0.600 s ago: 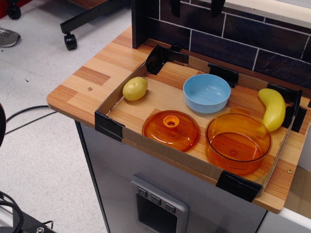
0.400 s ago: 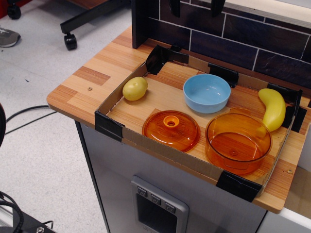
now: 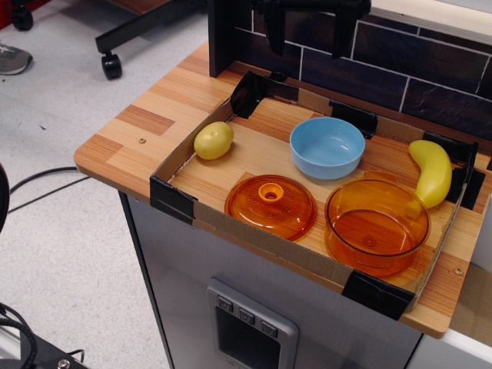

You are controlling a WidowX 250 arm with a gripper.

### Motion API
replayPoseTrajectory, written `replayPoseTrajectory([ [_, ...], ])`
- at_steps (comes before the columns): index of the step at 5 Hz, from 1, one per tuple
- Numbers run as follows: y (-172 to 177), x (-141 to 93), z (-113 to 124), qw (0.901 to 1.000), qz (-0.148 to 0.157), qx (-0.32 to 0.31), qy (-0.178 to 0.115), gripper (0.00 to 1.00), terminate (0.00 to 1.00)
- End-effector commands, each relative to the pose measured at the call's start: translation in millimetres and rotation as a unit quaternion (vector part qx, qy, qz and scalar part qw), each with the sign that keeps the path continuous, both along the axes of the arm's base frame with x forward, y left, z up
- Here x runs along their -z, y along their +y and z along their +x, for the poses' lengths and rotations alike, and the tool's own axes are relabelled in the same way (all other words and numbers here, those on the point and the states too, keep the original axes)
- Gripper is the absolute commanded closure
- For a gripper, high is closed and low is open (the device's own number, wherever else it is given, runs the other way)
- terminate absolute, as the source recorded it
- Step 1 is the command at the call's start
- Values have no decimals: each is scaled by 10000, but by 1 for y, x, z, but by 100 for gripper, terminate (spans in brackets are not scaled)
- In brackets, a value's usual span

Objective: Put lid on pot

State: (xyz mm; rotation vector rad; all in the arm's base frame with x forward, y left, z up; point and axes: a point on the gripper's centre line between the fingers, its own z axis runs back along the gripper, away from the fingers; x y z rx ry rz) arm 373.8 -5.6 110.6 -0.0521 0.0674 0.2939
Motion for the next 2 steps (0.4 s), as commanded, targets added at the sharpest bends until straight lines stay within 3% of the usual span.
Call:
replayPoseTrajectory([
  [1, 0, -8, -41, 9852, -429, 1565, -560, 0, 0],
  [2, 2, 8, -64, 9793, -528, 1836, -663, 0, 0],
])
